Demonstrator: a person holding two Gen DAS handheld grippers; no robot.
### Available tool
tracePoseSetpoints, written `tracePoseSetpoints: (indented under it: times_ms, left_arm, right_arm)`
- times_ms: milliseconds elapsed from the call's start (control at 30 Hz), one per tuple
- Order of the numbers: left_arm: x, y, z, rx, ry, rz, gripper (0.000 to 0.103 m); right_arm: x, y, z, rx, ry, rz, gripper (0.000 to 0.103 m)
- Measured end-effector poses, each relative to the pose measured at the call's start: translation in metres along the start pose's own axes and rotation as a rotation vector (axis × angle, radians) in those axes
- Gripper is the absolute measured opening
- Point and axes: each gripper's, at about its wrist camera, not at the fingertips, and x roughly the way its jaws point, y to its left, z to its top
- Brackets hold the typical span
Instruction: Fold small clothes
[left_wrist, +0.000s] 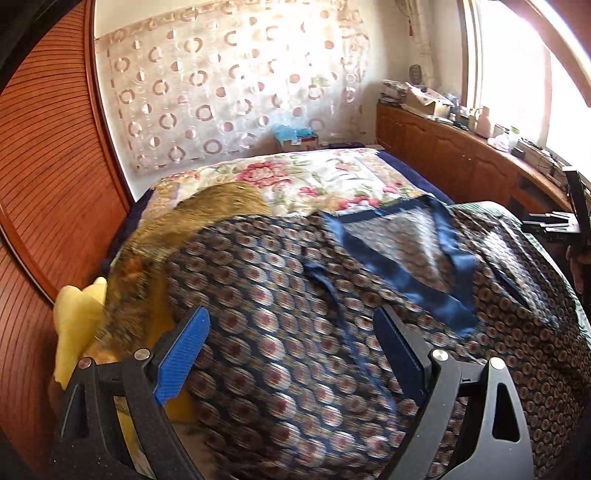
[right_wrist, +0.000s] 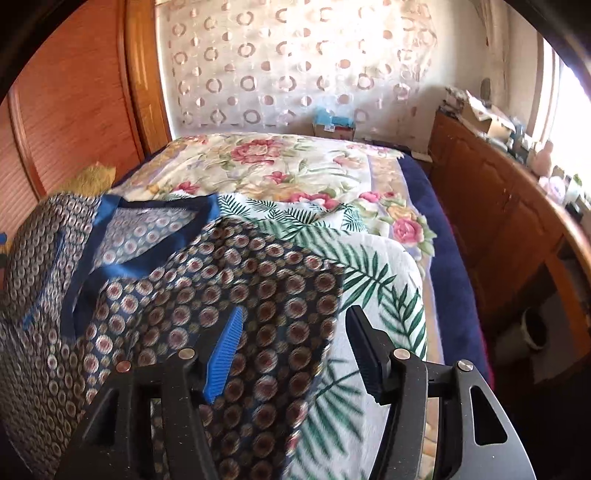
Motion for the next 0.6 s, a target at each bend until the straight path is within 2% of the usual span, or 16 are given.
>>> tracePoseSetpoints:
  times_ms: [100,267,400,600]
  left_arm:
    - [0.01,0.02,0.006,-0.015,0.012,0.007,0.085]
    - [0.028,0.045,0.012,-0.043,0.046,0.022,0.078]
    - [0.048,0.066,0.016,-0.095,0.08,0.042,0.078]
    - [0.056,0.083,0.015,-0.128,0.092,0.04,0.078]
  right_arm:
    - [0.018,-0.008,-0.003,-0.011,0.033,-0.031,0.06]
    - [0.04,-0.014,-0.005,0.014,0.05,0.005,0.06]
    - [0.049,-0.016,0.001,0.011,0.04,0.016,0.06]
    - [0.052,-0.014,0.003,-0.006,0.043,0.01,0.061]
